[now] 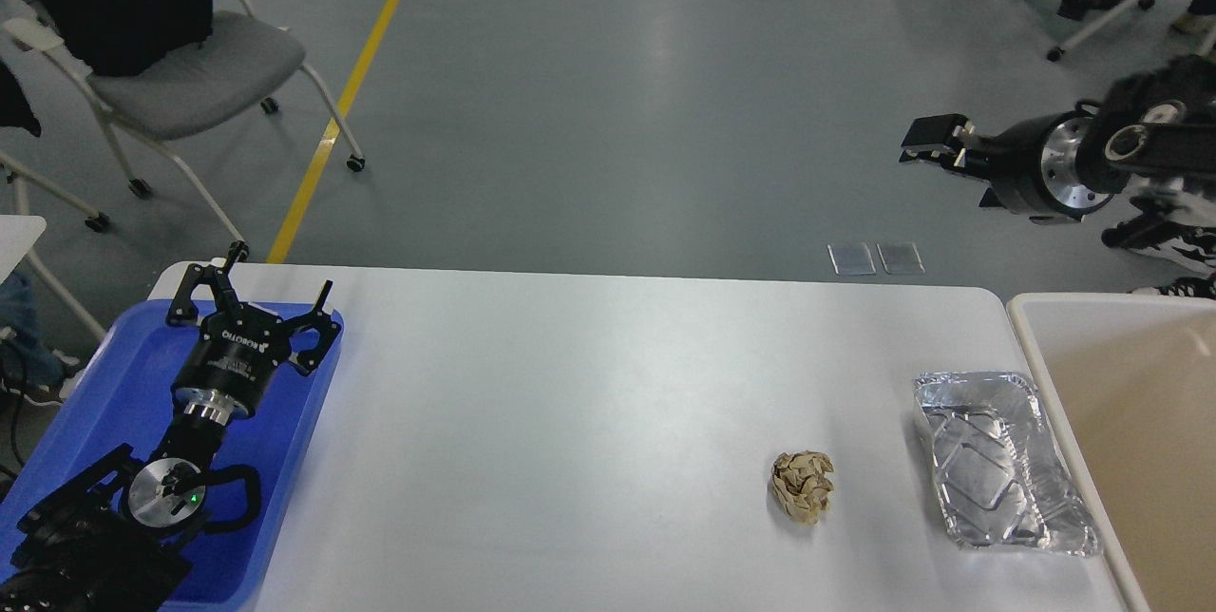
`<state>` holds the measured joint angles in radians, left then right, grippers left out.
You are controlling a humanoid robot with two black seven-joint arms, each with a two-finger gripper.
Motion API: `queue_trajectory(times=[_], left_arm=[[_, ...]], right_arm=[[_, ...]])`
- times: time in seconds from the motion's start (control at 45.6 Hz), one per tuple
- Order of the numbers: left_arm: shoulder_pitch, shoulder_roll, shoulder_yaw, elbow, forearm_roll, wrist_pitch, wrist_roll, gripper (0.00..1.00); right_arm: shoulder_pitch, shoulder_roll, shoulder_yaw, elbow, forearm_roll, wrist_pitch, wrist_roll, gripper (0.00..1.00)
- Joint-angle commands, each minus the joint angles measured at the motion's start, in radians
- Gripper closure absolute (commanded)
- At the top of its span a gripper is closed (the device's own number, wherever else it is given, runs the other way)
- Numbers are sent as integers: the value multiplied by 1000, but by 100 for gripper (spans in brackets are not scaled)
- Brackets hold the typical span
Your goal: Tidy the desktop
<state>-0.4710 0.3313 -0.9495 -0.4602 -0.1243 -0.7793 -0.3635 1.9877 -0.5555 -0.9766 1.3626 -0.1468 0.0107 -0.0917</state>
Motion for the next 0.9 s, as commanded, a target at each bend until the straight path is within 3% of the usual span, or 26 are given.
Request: queue_trajectory(times=[0.0, 0.395, 0.877], left_arm=[[0, 0, 0, 0, 0, 0, 0, 1], [2, 0, 0, 0, 0, 0, 1, 1], [2, 0, -2, 0, 0, 0, 1, 1]], right_arm=[[126, 143, -109, 109, 4, 25, 1, 0], [223, 336, -123, 191, 9, 120, 3, 0], [237, 408, -159, 277, 12, 238, 3, 0]])
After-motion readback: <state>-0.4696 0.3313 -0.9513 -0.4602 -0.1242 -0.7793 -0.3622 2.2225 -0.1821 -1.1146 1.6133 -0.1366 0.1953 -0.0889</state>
